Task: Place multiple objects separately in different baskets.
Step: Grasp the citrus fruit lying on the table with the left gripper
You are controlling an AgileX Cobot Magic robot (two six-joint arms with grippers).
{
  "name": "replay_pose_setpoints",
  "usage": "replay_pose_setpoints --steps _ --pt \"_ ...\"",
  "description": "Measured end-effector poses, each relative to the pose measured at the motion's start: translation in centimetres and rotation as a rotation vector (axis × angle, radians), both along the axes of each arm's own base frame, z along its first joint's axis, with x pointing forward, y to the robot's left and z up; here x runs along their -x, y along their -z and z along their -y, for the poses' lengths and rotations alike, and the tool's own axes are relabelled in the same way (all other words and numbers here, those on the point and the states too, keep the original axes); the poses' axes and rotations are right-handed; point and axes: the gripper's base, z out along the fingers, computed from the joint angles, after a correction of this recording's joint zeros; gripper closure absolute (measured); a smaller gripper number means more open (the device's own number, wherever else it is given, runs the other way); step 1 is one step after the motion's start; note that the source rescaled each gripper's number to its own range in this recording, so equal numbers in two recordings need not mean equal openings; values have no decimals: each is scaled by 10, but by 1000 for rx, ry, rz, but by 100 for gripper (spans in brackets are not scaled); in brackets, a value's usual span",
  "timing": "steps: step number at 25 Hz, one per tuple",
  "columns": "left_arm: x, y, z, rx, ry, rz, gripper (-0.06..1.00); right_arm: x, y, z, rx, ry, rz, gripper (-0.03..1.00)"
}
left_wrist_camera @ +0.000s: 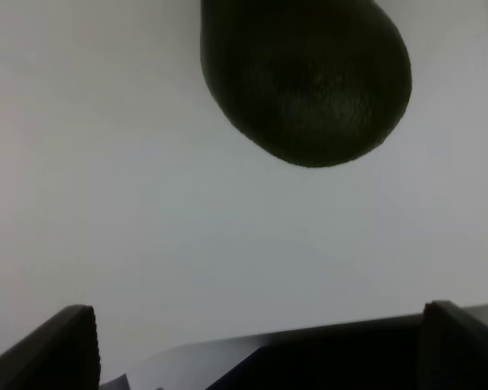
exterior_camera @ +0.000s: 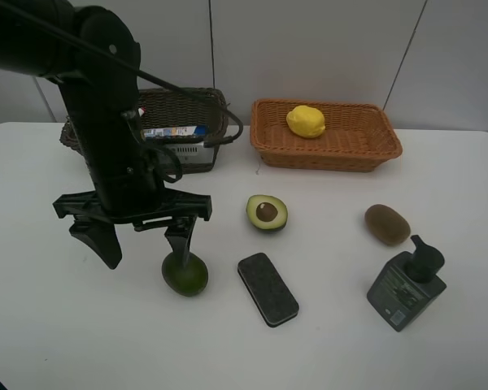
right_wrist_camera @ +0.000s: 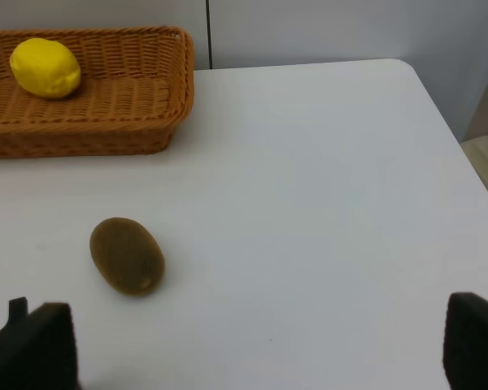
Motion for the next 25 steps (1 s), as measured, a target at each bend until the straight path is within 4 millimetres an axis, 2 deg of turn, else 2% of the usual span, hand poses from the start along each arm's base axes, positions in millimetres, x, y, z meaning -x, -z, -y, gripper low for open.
replay_pose_setpoints --steps 5,13,21,23,25 --pt "-14 27 10 38 -69 75 -5 0 0 0 0 0 0 -1" --pt "-21 75 16 6 -112 20 -5 0 0 0 0 0 0 -1" --pt "-23 95 17 -14 -119 4 -4 0 0 0 0 0 0 -1" --pt "-23 96 17 -21 -119 -5 4 0 0 0 0 0 0 -1" --pt "-22 97 16 -30 -117 -18 25 0 0 0 0 0 0 -1"
